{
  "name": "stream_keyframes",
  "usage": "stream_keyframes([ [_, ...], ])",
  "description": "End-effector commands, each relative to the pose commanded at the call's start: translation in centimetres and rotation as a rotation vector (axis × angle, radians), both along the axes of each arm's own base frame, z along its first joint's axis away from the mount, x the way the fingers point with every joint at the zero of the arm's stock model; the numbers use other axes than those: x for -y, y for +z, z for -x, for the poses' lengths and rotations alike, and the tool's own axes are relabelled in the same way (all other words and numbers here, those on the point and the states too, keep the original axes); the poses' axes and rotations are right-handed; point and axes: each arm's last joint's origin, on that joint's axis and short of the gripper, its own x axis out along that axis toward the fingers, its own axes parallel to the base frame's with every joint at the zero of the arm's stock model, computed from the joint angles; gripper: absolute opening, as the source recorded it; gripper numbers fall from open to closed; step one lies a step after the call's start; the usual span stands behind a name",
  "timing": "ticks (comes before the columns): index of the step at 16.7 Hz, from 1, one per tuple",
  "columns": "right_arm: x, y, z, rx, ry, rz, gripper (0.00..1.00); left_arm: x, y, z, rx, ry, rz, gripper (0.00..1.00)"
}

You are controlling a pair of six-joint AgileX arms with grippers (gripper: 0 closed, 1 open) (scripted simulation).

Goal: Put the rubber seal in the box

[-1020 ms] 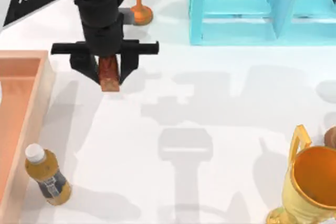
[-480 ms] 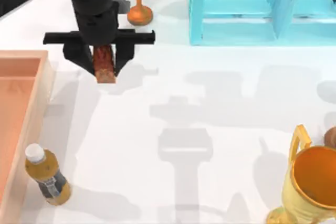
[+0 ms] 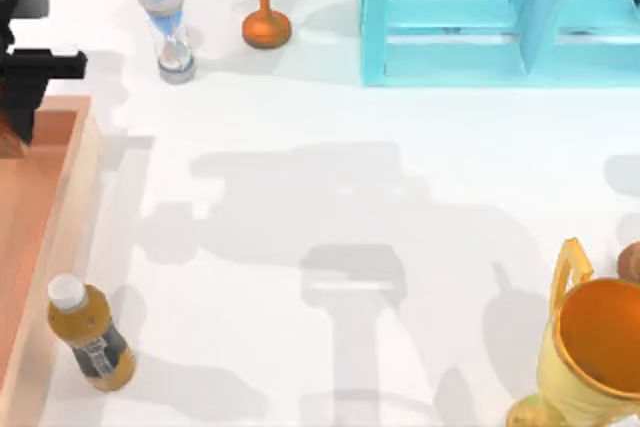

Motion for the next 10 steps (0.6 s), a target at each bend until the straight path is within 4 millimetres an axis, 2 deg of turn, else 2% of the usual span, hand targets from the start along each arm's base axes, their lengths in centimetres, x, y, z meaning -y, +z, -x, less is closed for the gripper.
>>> stream_keyframes([
  [2,0.0,0.0,0.0,0.0,0.0,0.0,1.0,-4.7,0.7,2.0,0.0,0.007,0.002,0.0],
  [4,0.0,0.0,0.0,0.0,0.0,0.0,1.0,-7.8,1.3,4.0,0.008,0.007,0.003,0.0],
  [6,0.0,0.0,0.0,0.0,0.0,0.0,1.0,-9.3,1.6,5.4,0.016,0.007,0.002,0.0],
  [10,0.0,0.0,0.0,0.0,0.0,0.0,1.0,-9.6,1.7,5.7,0.018,0.006,0.002,0.0],
])
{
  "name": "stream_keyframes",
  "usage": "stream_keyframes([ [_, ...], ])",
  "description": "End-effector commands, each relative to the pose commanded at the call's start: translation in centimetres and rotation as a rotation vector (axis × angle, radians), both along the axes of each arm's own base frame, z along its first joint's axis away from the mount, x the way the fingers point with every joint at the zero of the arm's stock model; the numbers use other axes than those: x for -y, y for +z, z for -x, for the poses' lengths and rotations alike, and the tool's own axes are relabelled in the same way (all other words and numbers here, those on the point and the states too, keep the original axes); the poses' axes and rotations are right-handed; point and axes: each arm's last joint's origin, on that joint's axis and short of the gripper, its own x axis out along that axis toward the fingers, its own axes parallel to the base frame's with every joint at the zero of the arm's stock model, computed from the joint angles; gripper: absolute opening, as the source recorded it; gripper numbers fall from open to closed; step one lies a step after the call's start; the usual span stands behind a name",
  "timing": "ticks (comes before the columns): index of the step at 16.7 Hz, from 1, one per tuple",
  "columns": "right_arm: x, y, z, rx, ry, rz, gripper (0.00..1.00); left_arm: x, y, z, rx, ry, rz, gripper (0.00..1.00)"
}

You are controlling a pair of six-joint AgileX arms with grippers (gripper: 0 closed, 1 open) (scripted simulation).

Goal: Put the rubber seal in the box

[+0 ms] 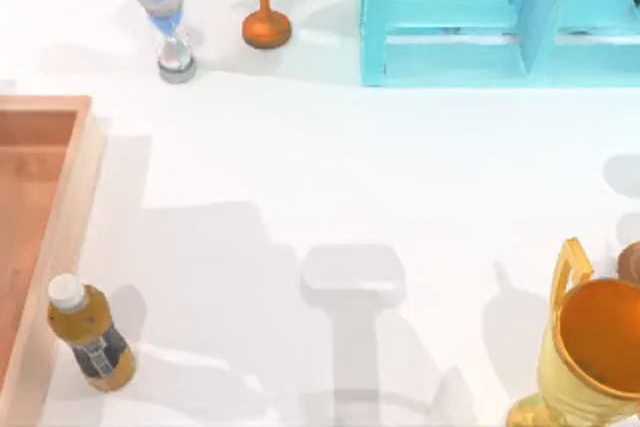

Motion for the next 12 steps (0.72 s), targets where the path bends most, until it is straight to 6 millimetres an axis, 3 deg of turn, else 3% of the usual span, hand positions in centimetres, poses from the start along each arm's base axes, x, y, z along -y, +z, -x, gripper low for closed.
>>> stream_keyframes([
  [3,0.0,0.0,0.0,0.0,0.0,0.0,1.0,0.1,-0.5,-0.1,-0.002,-0.004,-0.001,0.0],
  [9,0.0,0.0,0.0,0.0,0.0,0.0,1.0,0.0,-5.5,-0.1,0.008,-0.001,-0.003,0.0],
  [12,0.0,0.0,0.0,0.0,0.0,0.0,1.0,0.0,-6.5,0.0,0.0,0.0,0.0,0.0],
])
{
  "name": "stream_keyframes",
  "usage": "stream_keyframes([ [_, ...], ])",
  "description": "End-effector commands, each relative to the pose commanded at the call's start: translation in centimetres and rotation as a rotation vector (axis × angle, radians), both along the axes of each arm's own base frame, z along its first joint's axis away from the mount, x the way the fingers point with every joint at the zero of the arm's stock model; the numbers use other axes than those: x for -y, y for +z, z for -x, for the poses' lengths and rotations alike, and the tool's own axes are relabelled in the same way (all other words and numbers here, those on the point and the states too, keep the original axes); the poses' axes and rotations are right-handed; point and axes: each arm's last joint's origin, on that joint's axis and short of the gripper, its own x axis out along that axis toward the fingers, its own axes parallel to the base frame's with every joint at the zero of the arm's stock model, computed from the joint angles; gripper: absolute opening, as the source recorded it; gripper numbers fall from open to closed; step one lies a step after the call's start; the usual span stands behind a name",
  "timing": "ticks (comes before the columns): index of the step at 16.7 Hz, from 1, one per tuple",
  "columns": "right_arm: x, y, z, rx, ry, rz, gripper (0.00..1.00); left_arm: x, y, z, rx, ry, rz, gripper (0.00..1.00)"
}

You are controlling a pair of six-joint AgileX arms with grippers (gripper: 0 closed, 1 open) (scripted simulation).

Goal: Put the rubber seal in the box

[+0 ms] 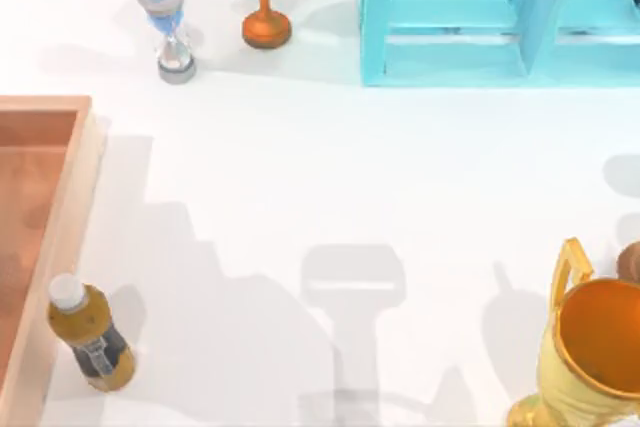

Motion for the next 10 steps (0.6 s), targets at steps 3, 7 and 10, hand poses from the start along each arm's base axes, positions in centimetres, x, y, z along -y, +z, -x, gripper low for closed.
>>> stream_keyframes([
  [3,0.0,0.0,0.0,0.0,0.0,0.0,1.0,0.0,0.0,0.0,0.0,0.0,0.0,0.08],
  [7,0.0,0.0,0.0,0.0,0.0,0.0,1.0,0.0,0.0,0.0,0.0,0.0,0.0,0.38],
  [10,0.0,0.0,0.0,0.0,0.0,0.0,1.0,0.0,0.0,0.0,0.0,0.0,0.0,0.6],
])
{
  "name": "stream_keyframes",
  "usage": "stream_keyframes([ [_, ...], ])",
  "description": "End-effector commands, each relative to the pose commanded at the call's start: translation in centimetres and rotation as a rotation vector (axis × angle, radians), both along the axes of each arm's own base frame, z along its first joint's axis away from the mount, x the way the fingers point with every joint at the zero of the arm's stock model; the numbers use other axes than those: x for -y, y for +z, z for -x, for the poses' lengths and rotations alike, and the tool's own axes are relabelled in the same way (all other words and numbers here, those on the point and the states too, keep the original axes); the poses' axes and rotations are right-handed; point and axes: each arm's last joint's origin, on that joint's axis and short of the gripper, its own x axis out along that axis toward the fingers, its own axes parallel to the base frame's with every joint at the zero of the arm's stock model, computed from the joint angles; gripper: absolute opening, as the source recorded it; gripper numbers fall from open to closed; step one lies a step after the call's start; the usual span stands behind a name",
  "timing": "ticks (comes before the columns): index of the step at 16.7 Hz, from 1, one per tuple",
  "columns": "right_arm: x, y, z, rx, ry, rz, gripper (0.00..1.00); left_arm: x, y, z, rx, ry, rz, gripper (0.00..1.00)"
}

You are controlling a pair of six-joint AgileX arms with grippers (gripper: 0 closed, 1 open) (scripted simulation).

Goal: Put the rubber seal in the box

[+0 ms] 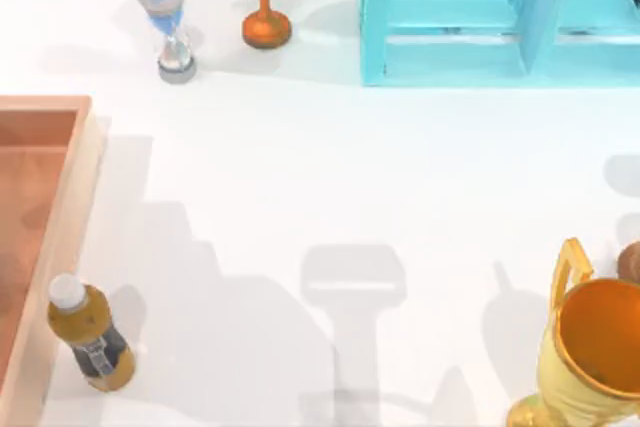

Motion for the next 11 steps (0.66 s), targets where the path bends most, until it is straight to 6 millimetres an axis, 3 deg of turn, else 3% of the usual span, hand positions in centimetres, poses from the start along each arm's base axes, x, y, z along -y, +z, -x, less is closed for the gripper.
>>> stream_keyframes([
  [5,0.0,0.0,0.0,0.0,0.0,0.0,1.0,0.0,0.0,0.0,0.0,0.0,0.0,0.98],
  [11,0.0,0.0,0.0,0.0,0.0,0.0,1.0,0.0,0.0,0.0,0.0,0.0,0.0,1.0],
])
